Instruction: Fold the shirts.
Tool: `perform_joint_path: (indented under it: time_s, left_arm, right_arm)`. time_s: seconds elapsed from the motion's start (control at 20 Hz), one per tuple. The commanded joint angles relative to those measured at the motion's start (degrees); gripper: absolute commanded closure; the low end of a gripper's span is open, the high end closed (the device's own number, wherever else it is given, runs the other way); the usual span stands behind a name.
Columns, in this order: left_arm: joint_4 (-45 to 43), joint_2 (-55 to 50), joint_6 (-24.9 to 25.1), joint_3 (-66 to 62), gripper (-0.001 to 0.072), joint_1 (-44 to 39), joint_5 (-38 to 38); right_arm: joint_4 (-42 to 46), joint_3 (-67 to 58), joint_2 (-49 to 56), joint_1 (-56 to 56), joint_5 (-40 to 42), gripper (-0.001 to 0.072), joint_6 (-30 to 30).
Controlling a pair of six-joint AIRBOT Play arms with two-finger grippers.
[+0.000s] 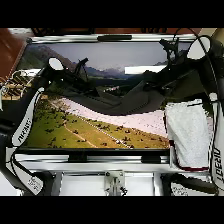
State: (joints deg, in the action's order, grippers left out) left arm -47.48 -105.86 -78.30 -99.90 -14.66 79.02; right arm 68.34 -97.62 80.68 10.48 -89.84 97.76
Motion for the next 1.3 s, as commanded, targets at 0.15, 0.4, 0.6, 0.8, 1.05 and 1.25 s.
perform_joint_path:
  time_s: [0.15,0.4,0.6,0.8,1.05,1.25]
  left_arm:
    - [0.4,0.5,-3.2,9.1,0.0673,-6.3,-5.6]
    - [2.9,-1.8,-5.6,9.4,0.0673,-15.3,-13.3]
    - [10.5,-4.9,-5.3,9.4,0.0673,-20.3,-13.5]
    - [12.2,-5.0,-5.4,9.4,0.0673,-20.1,-16.0]
    - [3.7,3.2,-4.1,9.4,0.0673,-12.0,-6.1]
    - [-7.7,16.4,-4.0,9.4,0.0673,-1.1,-1.1]
  right_arm:
    - [3.1,0.0,-6.8,3.3,-6.4,0.0635,3.0]
    - [5.7,0.0,-9.3,7.0,-7.5,0.0635,4.9]
    - [7.0,0.0,-11.2,7.0,-6.3,0.0635,5.7]
    - [7.2,0.0,-11.4,7.0,-5.8,0.0635,6.2]
    - [6.5,0.0,-6.7,7.0,-2.7,0.0635,4.8]
    - [3.1,0.0,-0.5,7.0,2.8,0.0635,2.6]
